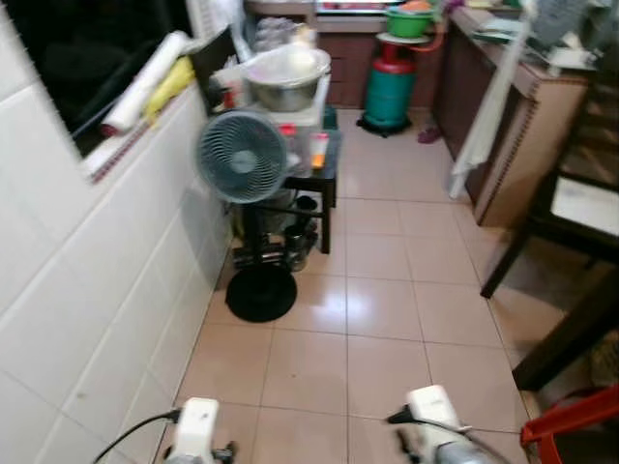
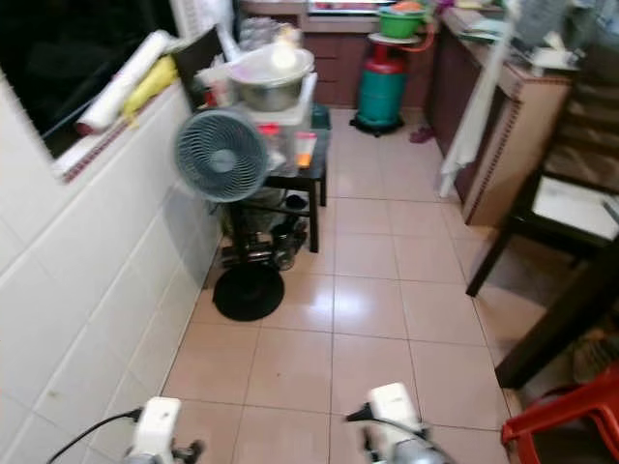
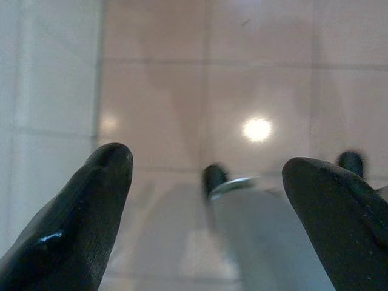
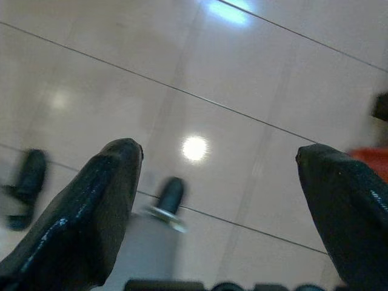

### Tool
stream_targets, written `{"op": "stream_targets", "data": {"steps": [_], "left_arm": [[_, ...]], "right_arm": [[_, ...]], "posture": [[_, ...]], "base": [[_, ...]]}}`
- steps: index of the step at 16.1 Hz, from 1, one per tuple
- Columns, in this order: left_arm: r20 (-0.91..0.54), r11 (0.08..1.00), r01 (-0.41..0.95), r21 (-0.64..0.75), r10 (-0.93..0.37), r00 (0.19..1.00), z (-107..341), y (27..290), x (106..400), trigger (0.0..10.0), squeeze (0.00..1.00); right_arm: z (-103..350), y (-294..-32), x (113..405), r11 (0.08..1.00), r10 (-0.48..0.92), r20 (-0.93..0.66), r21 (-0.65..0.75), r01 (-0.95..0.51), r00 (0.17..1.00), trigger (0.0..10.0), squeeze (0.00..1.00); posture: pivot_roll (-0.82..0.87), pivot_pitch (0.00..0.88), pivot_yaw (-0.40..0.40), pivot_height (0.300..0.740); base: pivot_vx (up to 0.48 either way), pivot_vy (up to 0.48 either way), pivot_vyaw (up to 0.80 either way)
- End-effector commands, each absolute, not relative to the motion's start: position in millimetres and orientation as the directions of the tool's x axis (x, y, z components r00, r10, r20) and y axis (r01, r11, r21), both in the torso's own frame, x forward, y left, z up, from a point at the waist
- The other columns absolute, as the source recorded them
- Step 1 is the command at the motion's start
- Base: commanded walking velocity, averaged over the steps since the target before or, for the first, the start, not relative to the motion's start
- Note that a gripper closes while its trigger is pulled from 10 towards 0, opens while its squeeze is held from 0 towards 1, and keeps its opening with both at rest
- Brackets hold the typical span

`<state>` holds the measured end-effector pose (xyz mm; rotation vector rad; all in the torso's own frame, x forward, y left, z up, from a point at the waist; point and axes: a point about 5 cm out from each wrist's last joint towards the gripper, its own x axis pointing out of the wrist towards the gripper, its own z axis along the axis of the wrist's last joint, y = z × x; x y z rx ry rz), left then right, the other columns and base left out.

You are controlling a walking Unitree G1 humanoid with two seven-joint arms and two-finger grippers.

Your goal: Setting the table

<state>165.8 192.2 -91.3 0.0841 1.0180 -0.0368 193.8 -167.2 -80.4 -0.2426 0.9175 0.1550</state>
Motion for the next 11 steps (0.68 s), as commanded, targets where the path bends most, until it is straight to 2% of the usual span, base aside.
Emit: {"op": "stream_targets", "data": {"steps": [1,11], "left_arm": [[-0.844,0.995,0.08,0.065,0.012,0.537,-89.0,192.8,170.9,10.0,0.0],[-0.848,0.993,0.089,0.081,0.021,0.529,-90.6,186.8,169.5,10.0,0.0]], "right_arm": [[-79.4,-170.5,195.2,0.962,0.021,-0.798,-0.148,-0.229,0.603,10.0,0.0],[-81.9,-168.9,191.0,0.959,0.018,-0.809,-0.153,-0.24,0.587,10.0,0.0]], "posture": [[-0.01,0.0,0.03,0.74],[-0.01,0.0,0.025,0.74]], "base": [[0.0,0.285,0.0],[0.0,0.0,0.0]]}}
